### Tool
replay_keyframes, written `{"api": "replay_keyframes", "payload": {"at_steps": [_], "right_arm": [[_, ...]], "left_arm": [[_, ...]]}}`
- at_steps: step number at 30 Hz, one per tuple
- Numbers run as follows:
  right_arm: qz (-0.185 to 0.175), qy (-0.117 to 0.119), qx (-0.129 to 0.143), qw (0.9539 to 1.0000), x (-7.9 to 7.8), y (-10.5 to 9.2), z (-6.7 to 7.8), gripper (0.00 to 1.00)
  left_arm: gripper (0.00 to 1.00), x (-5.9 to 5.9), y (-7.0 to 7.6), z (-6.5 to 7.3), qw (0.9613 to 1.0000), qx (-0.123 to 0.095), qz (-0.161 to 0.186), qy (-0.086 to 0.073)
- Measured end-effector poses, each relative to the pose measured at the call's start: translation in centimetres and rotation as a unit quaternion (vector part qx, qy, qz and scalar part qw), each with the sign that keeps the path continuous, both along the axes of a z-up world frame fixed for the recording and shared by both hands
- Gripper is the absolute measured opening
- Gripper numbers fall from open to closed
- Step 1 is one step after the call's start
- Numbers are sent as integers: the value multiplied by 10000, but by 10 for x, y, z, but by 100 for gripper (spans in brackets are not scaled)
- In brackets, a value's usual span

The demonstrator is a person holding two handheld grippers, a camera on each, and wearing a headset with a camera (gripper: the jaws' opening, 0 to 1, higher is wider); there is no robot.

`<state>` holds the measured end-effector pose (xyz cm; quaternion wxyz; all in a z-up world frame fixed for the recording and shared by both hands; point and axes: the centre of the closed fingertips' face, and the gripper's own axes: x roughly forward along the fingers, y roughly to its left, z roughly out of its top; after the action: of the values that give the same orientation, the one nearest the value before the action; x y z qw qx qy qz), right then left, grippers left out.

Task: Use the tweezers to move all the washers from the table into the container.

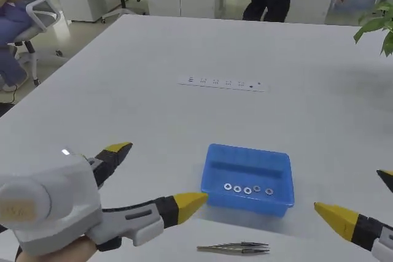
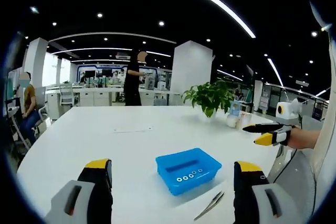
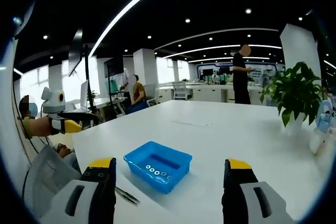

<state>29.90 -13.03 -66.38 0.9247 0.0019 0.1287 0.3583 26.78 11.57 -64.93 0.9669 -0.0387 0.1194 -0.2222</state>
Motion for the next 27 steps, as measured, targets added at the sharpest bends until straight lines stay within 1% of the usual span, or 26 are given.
{"api": "replay_keyframes", "payload": {"at_steps": [1, 2, 3, 5, 6, 7, 9, 11, 13, 15, 17, 21, 27], "right_arm": [[-29, -28, 18, 10000, 0, -1, 2, 85], [-63, -59, 26, 10000, 1, -2, 3, 87], [-110, -117, 42, 9999, 2, -5, 5, 88], [-209, -249, 122, 9994, 5, -8, 9, 96], [-279, -240, 149, 9992, 6, -10, 9, 99], [-299, -287, 214, 9989, 8, -11, 11, 99], [-310, -277, 321, 9986, 9, -12, 13, 99], [-332, -269, 355, 9985, 10, -13, 13, 99], [-349, -279, 290, 9986, 11, -14, 12, 99], [-336, -291, 255, 9987, 11, -13, 12, 99], [-343, -276, 263, 9987, 10, -13, 12, 99], [-344, -282, 310, 9985, 10, -13, 13, 99], [-418, -272, 375, 9981, 7, -19, 13, 99]], "left_arm": [[99, 0, 2, 1, 10000, -23, 38, -15], [99, -1, 6, 4, 9998, -90, 139, -57], [99, -2, 11, 5, 9996, -131, 245, -60], [99, -4, 18, 8, 9991, -220, 357, -96], [99, -5, 19, 8, 9990, -229, 362, -83], [99, -6, 22, 8, 9990, -172, 416, -81], [99, -7, 27, 7, 9989, -72, 449, -65], [99, -8, 30, 7, 9988, -81, 488, -32], [99, -9, 30, 9, 9987, -128, 500, -53], [99, -8, 31, 8, 9985, -142, 530, -36], [99, -8, 30, 6, 9986, -136, 516, -6], [99, -8, 25, -2, 9990, -42, 444, 92], [99, -7, 21, -6, 9992, -75, 341, 171]]}}
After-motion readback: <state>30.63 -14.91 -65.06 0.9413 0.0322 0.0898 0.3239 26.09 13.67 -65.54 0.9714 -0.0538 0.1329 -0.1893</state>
